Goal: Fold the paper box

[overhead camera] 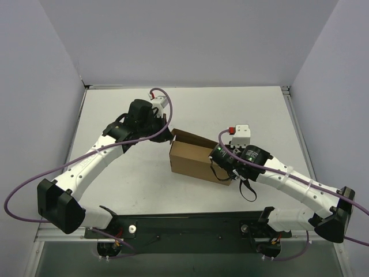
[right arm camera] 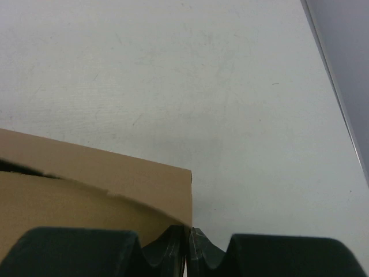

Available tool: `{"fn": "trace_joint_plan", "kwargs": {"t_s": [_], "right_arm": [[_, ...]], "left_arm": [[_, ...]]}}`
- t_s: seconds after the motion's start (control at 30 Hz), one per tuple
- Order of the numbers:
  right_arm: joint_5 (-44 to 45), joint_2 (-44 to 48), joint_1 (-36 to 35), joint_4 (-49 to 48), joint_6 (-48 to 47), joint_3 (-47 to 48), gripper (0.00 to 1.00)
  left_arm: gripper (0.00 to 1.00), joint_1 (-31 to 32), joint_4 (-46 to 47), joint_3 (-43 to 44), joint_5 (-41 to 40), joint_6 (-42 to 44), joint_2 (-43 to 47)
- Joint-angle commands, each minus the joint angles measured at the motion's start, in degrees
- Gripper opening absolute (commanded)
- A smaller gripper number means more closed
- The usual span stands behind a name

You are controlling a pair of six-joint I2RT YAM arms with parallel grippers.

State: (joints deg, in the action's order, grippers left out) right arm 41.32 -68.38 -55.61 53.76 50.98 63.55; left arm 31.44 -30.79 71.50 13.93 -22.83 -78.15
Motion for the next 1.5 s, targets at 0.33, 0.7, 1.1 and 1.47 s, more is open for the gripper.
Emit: {"fn": "trace_joint_plan", "kwargs": {"t_s": [0.33, 0.7, 1.1, 1.47], "right_arm": [[-9.7, 0.3, -1.0, 7.6, -0.7, 3.2, 0.43], [-8.8, 6.4, -3.4, 4.3, -6.2, 5.4, 0.74], [-14.9, 4.7, -9.0, -7.6, -34.7, 12.6, 0.76], [-19.5, -11.2, -12.0, -15.8, -56.1, 15.6, 0.78]], "left_arm": [[0.0, 1.1, -5.0, 4.6, -3.6, 10.3, 0.4], [0.0, 1.3, -6.0, 6.4, -3.9, 12.0, -0.5], [0.0, 3.4, -3.1, 4.6, -3.1, 17.6, 1.3], [0.0, 3.8, -2.9, 3.6, -4.1, 18.3, 2.1]]}}
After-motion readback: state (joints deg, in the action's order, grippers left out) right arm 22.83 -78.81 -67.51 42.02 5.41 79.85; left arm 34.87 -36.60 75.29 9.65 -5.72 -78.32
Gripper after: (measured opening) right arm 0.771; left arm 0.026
